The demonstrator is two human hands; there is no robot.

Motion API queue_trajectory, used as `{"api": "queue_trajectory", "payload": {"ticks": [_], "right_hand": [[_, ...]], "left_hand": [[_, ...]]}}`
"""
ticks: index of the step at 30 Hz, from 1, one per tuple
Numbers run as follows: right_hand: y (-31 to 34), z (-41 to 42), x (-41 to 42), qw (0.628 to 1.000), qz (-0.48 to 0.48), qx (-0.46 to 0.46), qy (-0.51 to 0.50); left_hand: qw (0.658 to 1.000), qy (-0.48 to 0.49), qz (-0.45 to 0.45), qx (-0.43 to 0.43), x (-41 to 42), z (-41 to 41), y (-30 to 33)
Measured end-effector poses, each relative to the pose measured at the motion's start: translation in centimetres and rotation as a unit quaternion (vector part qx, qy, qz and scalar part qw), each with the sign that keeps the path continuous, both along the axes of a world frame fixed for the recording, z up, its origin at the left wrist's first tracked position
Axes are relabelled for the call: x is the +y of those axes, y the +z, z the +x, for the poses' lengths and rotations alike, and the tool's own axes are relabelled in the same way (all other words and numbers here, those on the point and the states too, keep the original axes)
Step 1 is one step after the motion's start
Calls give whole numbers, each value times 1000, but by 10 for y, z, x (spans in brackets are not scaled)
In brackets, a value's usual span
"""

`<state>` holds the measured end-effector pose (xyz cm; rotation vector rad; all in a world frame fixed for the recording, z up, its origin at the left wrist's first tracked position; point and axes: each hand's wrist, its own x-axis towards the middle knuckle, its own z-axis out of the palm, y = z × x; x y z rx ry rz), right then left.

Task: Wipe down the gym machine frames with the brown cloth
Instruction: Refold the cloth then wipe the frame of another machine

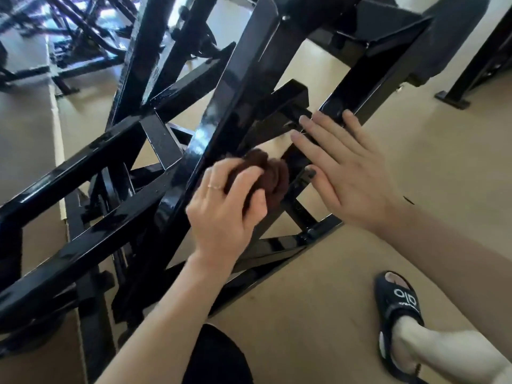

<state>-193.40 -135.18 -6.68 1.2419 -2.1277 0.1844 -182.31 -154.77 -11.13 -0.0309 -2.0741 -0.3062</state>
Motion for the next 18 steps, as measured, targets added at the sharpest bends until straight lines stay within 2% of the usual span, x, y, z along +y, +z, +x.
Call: {"api": "queue_trajectory", "payload": {"ticks": [2, 4, 9, 13, 18], "right_hand": [[1, -3, 6, 1000, -23, -4, 4], [-1, -4, 11, 1000, -8, -1, -9], [-7, -8, 9, 999, -26, -19, 5], [-17, -4, 3, 997, -70, -30, -6], [-34, 9, -29, 982, -172, -51, -55]], "left_hand": [[990, 0, 100, -97, 22, 6, -22], [979, 12, 168, -116, 39, -11, -18], [982, -10, 156, -109, 43, -54, 16], [980, -22, 106, -166, 23, -14, -25], [958, 40, 146, -244, -7, 55, -83]]}}
